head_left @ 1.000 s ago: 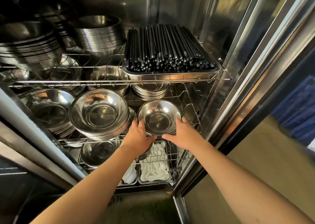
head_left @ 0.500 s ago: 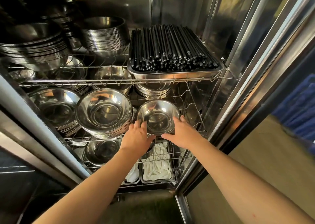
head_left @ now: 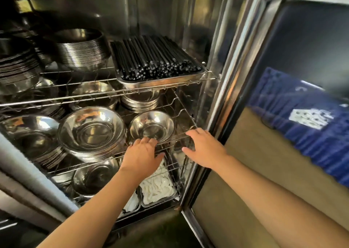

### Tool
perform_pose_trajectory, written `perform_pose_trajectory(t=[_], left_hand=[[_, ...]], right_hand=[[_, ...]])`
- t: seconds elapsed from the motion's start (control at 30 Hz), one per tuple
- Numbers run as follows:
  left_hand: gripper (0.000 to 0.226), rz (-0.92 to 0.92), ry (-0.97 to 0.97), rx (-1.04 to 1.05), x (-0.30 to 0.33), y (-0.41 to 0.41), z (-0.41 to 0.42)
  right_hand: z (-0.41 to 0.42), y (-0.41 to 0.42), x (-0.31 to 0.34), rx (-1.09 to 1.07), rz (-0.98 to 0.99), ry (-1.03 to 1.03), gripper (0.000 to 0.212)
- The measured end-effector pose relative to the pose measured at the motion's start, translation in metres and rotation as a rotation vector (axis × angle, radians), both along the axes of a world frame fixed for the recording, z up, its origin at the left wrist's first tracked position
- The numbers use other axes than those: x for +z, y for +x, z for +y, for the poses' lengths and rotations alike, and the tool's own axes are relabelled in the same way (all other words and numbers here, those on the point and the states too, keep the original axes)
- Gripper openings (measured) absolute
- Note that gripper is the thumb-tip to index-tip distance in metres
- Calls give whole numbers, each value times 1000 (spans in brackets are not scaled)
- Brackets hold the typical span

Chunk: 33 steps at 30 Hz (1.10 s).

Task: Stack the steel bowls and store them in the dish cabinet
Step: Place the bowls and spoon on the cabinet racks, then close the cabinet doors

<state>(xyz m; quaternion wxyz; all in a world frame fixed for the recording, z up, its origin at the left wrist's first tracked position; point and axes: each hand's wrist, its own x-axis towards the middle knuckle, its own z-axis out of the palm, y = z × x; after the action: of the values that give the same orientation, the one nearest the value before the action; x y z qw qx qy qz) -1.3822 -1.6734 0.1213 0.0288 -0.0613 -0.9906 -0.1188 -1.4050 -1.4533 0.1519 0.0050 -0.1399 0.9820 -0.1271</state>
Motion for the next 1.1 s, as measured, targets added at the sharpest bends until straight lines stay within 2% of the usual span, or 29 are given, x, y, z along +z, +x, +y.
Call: perform_pose_trajectory(t=[0.3, 0.57, 0.7, 0.77, 0.93, 1.1], left_hand=[[49, 129, 189, -397, 60, 53, 94], [50, 358, 328, -647, 114, 132, 218], [59, 482, 389, -697, 132, 186, 281], [65, 500, 454, -703, 138, 216, 313], [72, 502, 613, -663, 142, 286, 383], [67, 490, 727, -606, 152, 330, 450]], right_hand=[[99, 139, 55, -270, 166, -83, 40], [210, 271, 101, -460, 364, -47, 45], [261, 330, 112, -402, 575, -117, 35], [284, 359, 115, -332, 640, -156, 36], [326, 417, 119, -142, 707, -238, 36], [387, 452, 121, -114, 712, -317, 33]])
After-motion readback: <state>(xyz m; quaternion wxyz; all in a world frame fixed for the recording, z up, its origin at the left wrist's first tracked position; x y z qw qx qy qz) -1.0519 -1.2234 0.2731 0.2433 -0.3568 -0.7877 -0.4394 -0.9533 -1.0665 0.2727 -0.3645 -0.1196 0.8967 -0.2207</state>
